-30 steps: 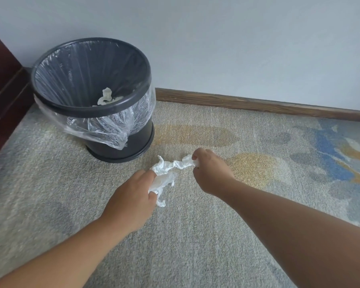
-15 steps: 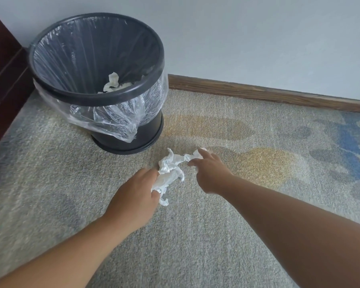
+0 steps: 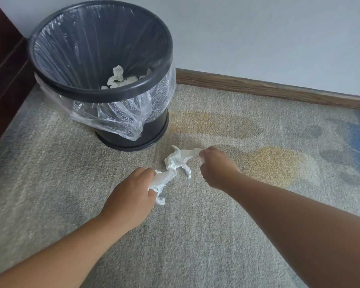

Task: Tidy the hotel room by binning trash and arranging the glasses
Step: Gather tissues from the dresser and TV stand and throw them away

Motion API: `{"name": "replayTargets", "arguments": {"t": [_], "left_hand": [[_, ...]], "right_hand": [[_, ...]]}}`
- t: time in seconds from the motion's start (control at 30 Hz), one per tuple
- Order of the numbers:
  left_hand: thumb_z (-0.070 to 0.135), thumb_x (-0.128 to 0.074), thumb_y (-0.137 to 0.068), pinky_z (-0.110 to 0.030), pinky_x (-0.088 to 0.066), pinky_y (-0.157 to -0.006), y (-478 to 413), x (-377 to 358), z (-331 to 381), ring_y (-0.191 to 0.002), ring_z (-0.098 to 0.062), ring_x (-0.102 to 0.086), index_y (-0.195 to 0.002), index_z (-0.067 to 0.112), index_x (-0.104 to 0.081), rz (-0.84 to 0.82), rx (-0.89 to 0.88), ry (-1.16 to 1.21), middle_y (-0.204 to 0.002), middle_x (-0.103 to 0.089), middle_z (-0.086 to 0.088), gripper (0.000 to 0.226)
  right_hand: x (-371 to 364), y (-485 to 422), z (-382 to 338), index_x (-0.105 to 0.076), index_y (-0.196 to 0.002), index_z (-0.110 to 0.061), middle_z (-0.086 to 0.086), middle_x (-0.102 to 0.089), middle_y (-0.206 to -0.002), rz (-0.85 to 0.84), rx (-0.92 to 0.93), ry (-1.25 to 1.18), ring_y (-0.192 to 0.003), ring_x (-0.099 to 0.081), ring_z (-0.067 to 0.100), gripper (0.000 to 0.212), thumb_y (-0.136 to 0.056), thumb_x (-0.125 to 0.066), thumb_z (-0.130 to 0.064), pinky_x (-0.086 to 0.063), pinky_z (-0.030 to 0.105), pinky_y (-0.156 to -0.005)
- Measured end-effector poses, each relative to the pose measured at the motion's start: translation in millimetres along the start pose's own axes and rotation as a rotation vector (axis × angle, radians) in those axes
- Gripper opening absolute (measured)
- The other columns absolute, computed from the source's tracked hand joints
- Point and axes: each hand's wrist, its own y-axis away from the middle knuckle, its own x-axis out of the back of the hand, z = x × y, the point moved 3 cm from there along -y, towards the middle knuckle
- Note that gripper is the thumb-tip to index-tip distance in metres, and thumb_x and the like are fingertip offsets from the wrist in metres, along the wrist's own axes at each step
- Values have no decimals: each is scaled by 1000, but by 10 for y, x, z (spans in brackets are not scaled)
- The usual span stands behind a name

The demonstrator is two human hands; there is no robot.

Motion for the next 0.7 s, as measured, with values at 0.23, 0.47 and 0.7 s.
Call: {"name": "replayTargets", "arguments": {"t": [0.23, 0.47, 0.7], "left_hand": [[15, -46, -91, -24, -32, -51, 20, 79, 90, -64, -10, -45, -85, 22, -39, 23, -1, -20, -88, -43, 8, 12], [15, -47, -92, -23, -33, -52, 95, 110, 192, -65, -9, -46, -88, 22, -41, 50, -37, -15, -89, -43, 9, 10], [14, -47, -92, -21, -28, -50, 153, 149, 148, -63, -7, -43, -86, 26, -35, 61, -42, 1, -90, -42, 10, 18]], "right_hand": [[261, 146, -11, -57, -101, -16, -2, -50, -93, 149, -26, -152, -68, -52, 9, 11, -91, -52, -18, -47, 24, -59], [443, 334, -86, -55, -119, -18, -1, -55, -110, 216, 36, -194, -83, -57, 12, 31, -90, -54, -8, -55, 26, -78], [457, 393, -241, -62, -105, -15, -6, -51, -111, 208, 110, -177, -81, -55, 8, 19, -92, -52, -7, -48, 18, -74]]}}
